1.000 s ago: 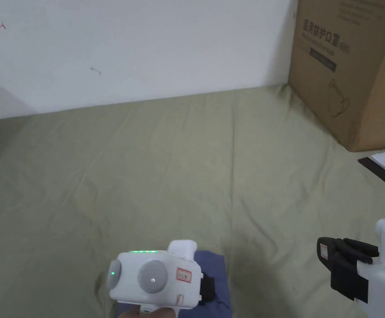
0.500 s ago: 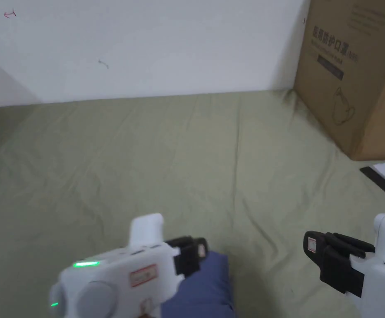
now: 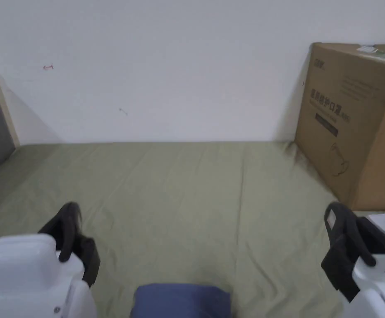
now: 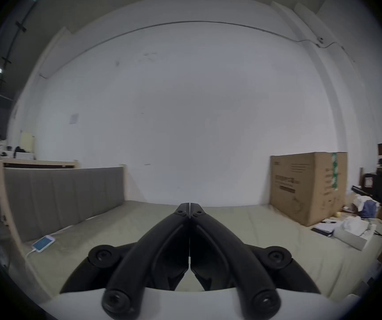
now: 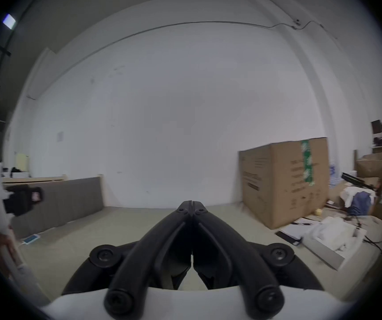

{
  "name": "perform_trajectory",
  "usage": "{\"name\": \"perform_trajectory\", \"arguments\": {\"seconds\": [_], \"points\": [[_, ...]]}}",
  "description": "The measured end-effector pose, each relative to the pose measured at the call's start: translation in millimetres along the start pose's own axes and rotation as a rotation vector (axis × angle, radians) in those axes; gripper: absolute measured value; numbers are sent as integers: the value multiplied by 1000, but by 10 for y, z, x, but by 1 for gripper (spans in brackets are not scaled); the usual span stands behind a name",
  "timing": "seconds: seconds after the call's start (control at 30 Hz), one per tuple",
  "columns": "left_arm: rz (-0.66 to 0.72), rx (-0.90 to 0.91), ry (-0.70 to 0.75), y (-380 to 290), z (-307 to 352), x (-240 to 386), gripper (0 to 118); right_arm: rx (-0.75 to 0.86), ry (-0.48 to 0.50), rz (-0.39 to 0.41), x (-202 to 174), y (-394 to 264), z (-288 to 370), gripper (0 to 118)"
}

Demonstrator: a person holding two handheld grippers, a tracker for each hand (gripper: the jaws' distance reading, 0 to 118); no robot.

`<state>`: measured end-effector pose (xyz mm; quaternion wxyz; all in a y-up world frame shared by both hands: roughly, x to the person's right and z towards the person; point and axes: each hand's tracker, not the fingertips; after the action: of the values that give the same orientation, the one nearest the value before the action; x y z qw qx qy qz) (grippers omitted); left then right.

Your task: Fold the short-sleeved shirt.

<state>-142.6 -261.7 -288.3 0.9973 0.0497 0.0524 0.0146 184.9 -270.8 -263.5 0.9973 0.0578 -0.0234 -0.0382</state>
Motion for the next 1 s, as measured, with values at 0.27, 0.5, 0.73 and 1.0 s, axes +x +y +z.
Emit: {"name": "perform_trajectory", "arguments": {"seconds": [0.27,0.5,0.73,1.0], "points": [[-42,-71,-47,-209,95,-58,0,-90,-72,41,215,-148,59,0],[-34,-106,-34,-292,93,-61,0,-111,-117,28,263,-178,48,0],[-29,-123,-40,-291,38,-63,0,-134,-150,76,161,-107,47,0],[212,-406,-265,-109,-417,-506,0,-648,529,27,-370,-364,-853,0]]}}
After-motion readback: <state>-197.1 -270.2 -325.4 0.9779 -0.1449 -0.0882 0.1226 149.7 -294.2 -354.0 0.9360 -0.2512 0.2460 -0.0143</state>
